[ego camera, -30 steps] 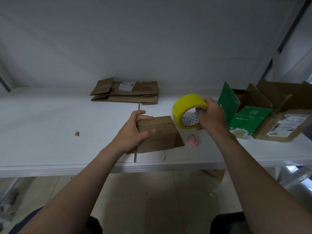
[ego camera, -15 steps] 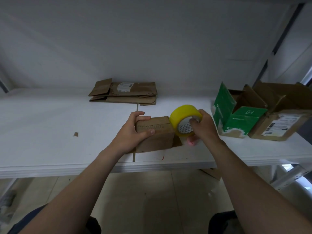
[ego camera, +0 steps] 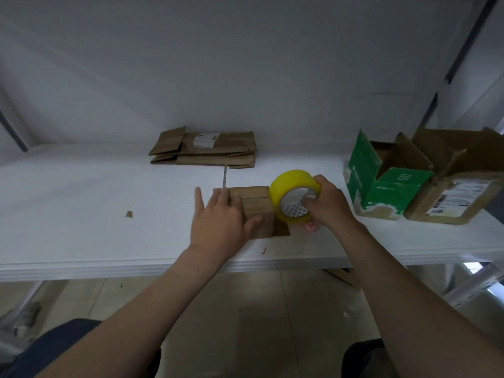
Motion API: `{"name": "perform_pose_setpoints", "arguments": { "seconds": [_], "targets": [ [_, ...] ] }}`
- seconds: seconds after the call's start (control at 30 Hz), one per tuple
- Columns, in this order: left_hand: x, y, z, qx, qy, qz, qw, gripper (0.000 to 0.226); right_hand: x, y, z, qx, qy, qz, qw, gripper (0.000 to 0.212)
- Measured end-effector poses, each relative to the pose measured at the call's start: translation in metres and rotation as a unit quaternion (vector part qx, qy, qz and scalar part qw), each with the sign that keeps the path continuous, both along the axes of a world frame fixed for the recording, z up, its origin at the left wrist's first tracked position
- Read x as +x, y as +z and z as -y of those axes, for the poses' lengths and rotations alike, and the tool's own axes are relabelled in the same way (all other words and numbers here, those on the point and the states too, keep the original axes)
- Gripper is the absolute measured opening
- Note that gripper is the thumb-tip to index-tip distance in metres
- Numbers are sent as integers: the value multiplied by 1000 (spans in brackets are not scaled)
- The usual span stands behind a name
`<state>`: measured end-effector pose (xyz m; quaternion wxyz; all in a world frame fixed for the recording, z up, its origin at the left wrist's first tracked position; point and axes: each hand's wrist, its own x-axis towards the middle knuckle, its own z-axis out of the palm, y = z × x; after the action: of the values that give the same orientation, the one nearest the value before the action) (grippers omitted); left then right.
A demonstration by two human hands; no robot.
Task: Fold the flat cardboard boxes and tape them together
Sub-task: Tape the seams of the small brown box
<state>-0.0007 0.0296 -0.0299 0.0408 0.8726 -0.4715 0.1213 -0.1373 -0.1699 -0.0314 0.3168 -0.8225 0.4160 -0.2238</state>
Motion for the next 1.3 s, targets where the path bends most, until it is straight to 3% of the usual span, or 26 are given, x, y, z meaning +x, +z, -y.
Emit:
{"name": "perform_pose_setpoints", "arguments": {
  "seconds": [0.17,0.37,0.47,0.63,0.83,1.03,1.3],
  "targets": [
    [-12,-4,24,16,-18,-25,999,77,-5,7,2,61,33,-1,998,21],
    [-15,-4,33,-35,-16,-60,997,65,-9,33,4,12,74,2,997,24],
    [-11,-1,29,-42,-41,-72,996,60,-16,51,0,15,120,-37,992,34],
    [-2,-3,22,-47,-90,-95,990,55,-34,64,-10,112,188,-114,969,39],
    [30,-9,14,-104,-247,-225,937,52,-27,58,-37,204,206,-106,951,54],
    [54,-6,3,-86,-270,-309,908,49,-15,48,-75,318,193,-25,928,34],
    [55,0,-1,-48,-290,-376,879,56,-8,41,-103,337,149,-30,929,42]
  ]
}}
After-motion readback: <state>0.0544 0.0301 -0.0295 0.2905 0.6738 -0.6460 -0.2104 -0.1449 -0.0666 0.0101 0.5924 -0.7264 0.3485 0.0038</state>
